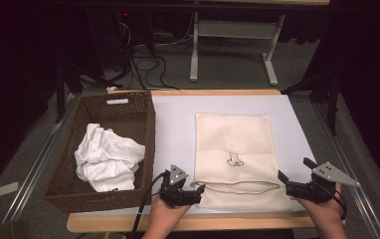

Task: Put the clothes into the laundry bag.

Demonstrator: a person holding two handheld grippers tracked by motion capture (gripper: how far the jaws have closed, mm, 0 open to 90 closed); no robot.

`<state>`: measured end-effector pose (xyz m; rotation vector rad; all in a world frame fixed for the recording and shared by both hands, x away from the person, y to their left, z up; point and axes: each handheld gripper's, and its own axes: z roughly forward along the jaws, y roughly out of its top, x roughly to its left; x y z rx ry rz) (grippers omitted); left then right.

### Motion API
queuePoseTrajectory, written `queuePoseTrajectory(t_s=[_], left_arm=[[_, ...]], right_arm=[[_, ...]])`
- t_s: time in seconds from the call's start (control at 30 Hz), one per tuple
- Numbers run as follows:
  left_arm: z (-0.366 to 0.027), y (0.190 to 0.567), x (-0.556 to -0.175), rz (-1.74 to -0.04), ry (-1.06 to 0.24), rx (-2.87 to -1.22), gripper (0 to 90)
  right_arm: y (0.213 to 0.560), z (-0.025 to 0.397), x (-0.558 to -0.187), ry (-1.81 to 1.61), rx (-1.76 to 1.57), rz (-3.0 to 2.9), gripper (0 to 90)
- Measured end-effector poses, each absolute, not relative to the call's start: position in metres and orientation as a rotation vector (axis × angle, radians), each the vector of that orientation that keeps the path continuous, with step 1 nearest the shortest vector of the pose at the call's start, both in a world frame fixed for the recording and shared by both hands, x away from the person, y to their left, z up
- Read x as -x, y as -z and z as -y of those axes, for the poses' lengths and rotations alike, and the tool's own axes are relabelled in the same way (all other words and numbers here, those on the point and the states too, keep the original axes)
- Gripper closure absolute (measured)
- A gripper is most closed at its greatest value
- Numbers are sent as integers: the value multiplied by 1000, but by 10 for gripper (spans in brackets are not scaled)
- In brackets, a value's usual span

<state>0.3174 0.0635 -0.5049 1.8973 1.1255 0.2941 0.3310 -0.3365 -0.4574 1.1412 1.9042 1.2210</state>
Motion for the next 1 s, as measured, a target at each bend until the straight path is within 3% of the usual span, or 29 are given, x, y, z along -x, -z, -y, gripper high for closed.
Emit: queuePoseTrajectory(t_s=[0.1,0.27,0.77,1.0], left_arm=[[-63,509,-313,-1125,-225,-1903,257],[-59,515,-310,-1146,-231,-1942,339],[-49,521,-307,-1078,-190,-2020,819],[-56,516,-313,-1093,-294,-2041,857]], right_arm=[[458,336,-332,-1221,-1142,-1908,3],[458,335,-332,-1221,-1144,-1914,3],[461,333,-336,-1209,-1153,-1921,3],[462,331,-336,-1202,-1158,-1930,3]])
